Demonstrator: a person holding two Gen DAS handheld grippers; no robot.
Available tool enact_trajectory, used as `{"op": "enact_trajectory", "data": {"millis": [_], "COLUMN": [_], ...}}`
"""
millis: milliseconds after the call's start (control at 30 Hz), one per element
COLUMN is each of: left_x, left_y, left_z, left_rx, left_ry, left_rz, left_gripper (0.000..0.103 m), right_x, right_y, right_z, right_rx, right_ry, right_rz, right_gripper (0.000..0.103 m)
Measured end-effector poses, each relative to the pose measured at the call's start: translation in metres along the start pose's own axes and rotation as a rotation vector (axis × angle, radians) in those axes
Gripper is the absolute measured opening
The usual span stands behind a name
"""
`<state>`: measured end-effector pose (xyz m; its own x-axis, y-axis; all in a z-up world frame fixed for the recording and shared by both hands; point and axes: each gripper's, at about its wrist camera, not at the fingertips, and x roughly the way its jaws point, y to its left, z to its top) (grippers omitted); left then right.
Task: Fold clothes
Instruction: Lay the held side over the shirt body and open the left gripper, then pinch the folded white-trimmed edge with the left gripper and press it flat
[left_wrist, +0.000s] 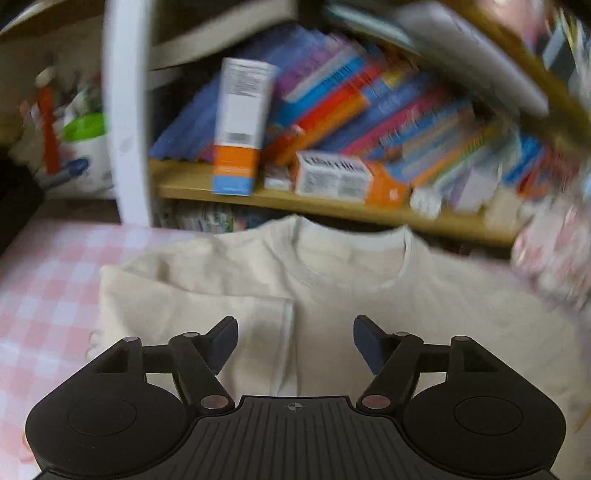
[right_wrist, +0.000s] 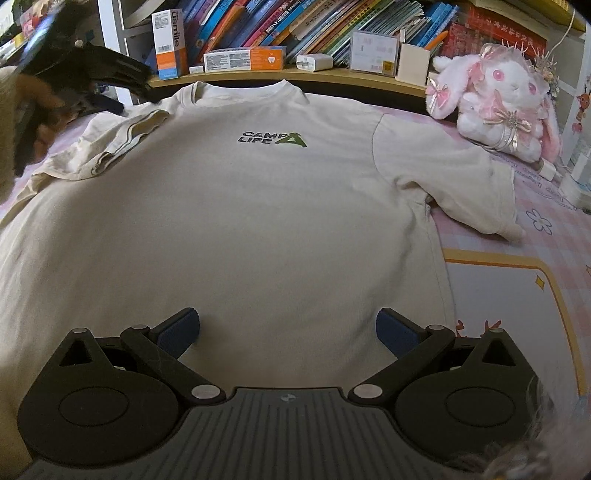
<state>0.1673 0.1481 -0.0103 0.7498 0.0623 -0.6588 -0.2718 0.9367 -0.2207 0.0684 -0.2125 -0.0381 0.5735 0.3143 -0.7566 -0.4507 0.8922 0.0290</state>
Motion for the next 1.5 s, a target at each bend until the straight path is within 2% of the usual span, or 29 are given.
{"op": "enact_trajectory", "data": {"millis": [100,200,267,400,467,500,567,633,700,800,900,1000,1200,1333,1433,1500], "left_x": [-0.014,-0.015,-0.008,0.021,0.033,0.039,0.045,0.048,0.057,0.061,0.043,0.009,-0.022,-0.021,-0.017,-0.021], "left_y": [0.045,0.086,0.109,0.132,0.138,0.141,0.143,0.145,0.147,0.139,0.139,0.118,0.032,0.0,-0.015,-0.02], "left_z": [-0.002,0.002,0.009,0.019,0.022,0.024,0.03,0.038,0.042,0.042,0.042,0.028,-0.032,-0.061,-0.072,-0.074], "left_rx": [-0.103,-0.195,-0.251,-0.3,-0.305,-0.313,-0.293,-0.25,-0.22,-0.098,-0.099,-0.05,0.203,0.286,0.382,0.394], "left_ry": [-0.018,-0.007,0.009,0.064,0.077,0.089,0.082,0.04,0.071,0.094,0.048,-0.034,0.025,0.075,0.092,0.071], "left_rz": [0.109,0.179,0.184,0.125,0.1,0.078,0.087,0.155,0.166,0.196,0.253,0.144,0.02,0.047,0.154,0.195], "left_gripper": [0.067,0.052,0.05,0.048,0.027,0.0,0.0,0.0,0.0,0.01,0.01,0.01,0.01,0.012,0.015,0.015], "right_x": [0.001,0.001,0.001,0.001,0.001,0.0,0.0,-0.001,-0.001,-0.002,-0.002,-0.002,-0.001,-0.002,-0.004,-0.005], "right_y": [0.001,0.002,0.002,0.003,0.003,0.004,0.005,0.006,0.007,0.008,0.009,0.01,0.01,0.009,0.008,0.007], "right_z": [-0.001,-0.001,-0.001,-0.001,0.0,-0.001,-0.001,-0.002,-0.002,-0.003,-0.003,-0.003,-0.003,-0.005,-0.007,-0.008], "right_rx": [0.004,0.009,0.012,0.022,0.031,0.037,0.05,0.062,0.074,0.09,0.097,0.101,0.1,0.094,0.085,0.077], "right_ry": [-0.006,-0.008,-0.004,0.009,0.017,0.018,0.022,0.025,0.029,0.034,0.035,0.035,0.025,0.02,0.012,0.008], "right_rz": [-0.006,-0.013,-0.018,-0.029,-0.039,-0.045,-0.055,-0.066,-0.077,-0.092,-0.099,-0.104,-0.102,-0.093,-0.081,-0.073], "right_gripper": [0.103,0.103,0.103,0.103,0.103,0.103,0.103,0.103,0.103,0.103,0.103,0.103,0.103,0.103,0.103,0.103]}}
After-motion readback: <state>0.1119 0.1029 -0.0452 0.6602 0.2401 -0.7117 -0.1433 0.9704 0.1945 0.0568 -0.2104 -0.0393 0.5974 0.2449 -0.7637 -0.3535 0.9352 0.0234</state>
